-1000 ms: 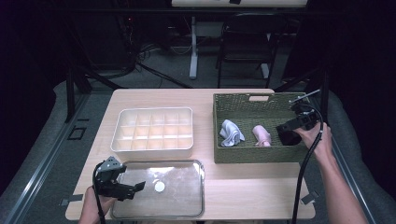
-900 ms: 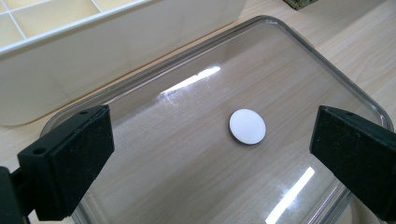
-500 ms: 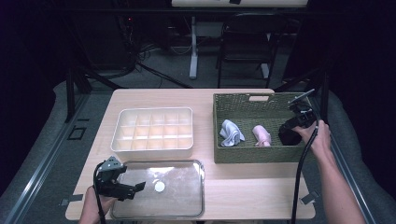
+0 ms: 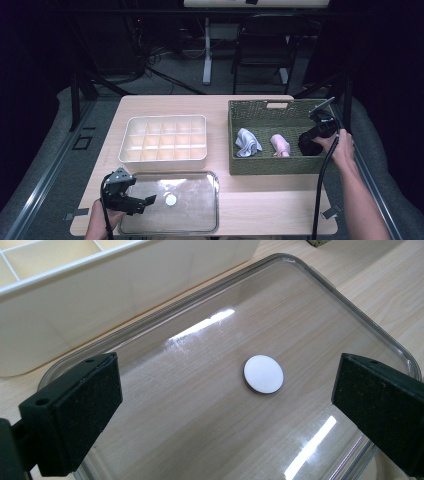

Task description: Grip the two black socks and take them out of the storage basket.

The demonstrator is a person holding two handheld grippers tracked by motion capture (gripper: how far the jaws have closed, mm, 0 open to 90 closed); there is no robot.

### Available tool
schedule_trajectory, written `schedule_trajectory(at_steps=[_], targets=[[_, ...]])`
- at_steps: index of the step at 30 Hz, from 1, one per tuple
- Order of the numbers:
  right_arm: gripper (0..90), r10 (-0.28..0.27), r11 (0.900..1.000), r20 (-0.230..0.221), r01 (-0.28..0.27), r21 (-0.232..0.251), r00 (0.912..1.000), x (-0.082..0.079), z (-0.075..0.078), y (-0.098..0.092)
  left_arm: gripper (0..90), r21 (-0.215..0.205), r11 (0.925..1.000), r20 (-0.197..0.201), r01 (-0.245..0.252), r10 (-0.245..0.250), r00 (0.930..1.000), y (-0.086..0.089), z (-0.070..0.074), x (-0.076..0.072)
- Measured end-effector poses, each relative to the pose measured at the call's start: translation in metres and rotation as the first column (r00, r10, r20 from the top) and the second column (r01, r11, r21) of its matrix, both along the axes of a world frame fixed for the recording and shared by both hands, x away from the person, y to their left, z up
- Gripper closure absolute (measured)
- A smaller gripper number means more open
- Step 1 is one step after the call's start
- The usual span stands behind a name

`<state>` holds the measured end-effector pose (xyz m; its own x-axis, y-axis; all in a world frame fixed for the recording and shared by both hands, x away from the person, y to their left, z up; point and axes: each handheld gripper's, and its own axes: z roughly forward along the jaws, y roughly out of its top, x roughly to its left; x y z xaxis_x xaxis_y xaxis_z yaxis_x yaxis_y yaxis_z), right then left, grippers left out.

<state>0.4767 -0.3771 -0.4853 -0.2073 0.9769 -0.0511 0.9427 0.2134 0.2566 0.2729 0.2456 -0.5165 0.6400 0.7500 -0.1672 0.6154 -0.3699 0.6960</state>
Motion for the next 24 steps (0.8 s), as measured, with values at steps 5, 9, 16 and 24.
schedule_trajectory(at_steps=[5,9,16,24], targets=[[41.9,0.002,1.0,-0.037,-0.002,-0.021,0.9993,0.004,-0.002,-0.001,0.0,-0.001,1.0,-0.002,-0.001,0.001,1.0,0.0,0.0,0.0],[44.9,-0.027,0.999,-0.05,0.026,-0.025,0.9984,0.005,-0.007,-0.001,0.0,-0.002,1.0,-0.004,-0.002,0.002,1.0,0.001,0.0,0.0],[62.5,-0.034,0.999,-0.096,0.03,-0.043,0.9947,0.005,-0.008,-0.004,0.0,-0.001,1.0,-0.002,0.0,0.0,1.0,0.001,0.0,0.0],[72.3,-0.027,0.999,-0.08,0.024,-0.039,0.9964,0.002,-0.001,-0.001,0.0,-0.001,1.0,-0.002,0.0,0.0,1.0,0.001,0.0,0.0]])
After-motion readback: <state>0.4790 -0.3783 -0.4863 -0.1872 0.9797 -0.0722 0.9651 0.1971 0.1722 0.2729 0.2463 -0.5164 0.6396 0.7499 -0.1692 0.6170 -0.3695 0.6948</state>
